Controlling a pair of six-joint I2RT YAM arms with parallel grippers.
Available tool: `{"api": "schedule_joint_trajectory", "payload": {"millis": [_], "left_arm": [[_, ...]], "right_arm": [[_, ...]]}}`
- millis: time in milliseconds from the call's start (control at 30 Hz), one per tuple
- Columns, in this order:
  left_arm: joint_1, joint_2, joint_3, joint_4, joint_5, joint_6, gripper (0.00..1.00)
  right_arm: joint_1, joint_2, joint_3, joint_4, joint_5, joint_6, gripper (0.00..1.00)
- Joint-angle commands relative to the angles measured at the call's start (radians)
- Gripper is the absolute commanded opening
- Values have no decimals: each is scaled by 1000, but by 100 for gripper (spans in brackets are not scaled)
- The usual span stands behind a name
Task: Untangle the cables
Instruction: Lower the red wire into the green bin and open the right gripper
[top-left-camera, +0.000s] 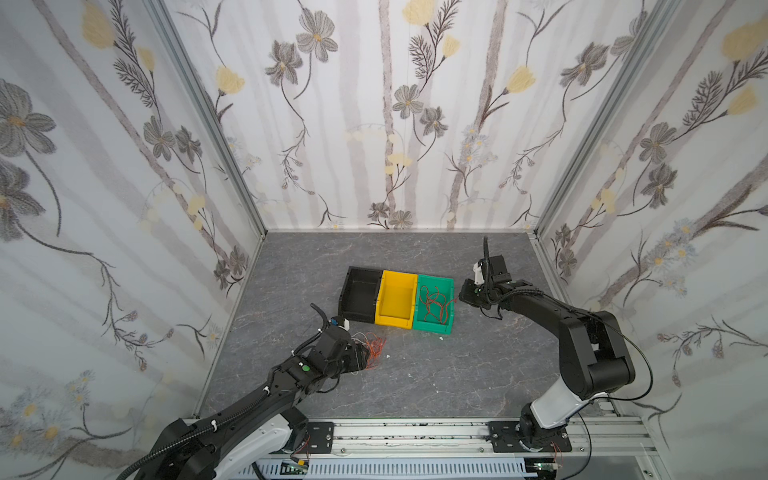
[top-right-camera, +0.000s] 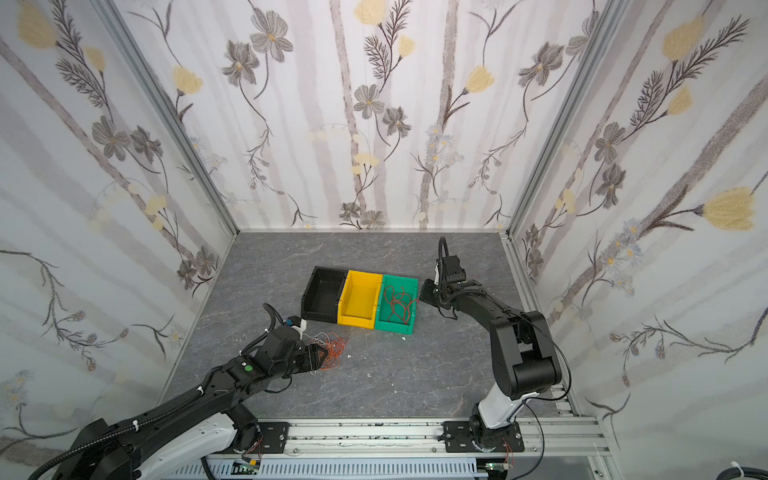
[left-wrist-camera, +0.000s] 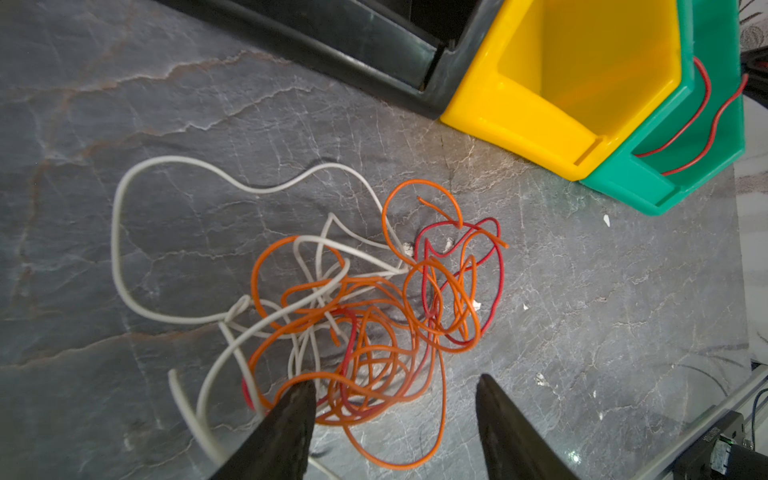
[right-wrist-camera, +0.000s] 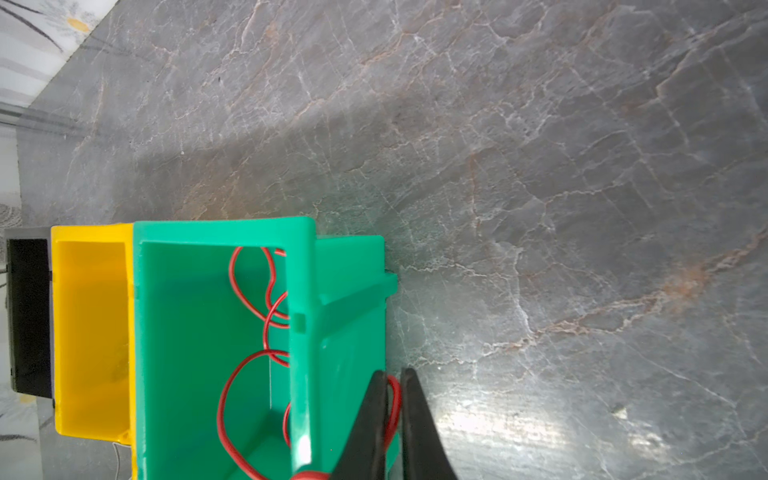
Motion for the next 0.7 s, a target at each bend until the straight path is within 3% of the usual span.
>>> {"api": "schedule_joint_trajectory", "payload": {"millis": [0, 133, 500, 667], "left_arm": [[0, 4, 0, 30, -5, -7, 63], [0, -1, -6, 31, -6, -7, 63], [-1, -47, -27, 17, -12, -14, 63], [0, -58, -34, 18, -16, -16, 63]], "right_arm": [[28, -18, 27, -18, 64, -30, 5], [60, -9, 60, -46, 103, -45, 0], [179, 11, 169, -143, 270, -109, 0], [196, 40, 194, -140, 255, -114, 0]]}}
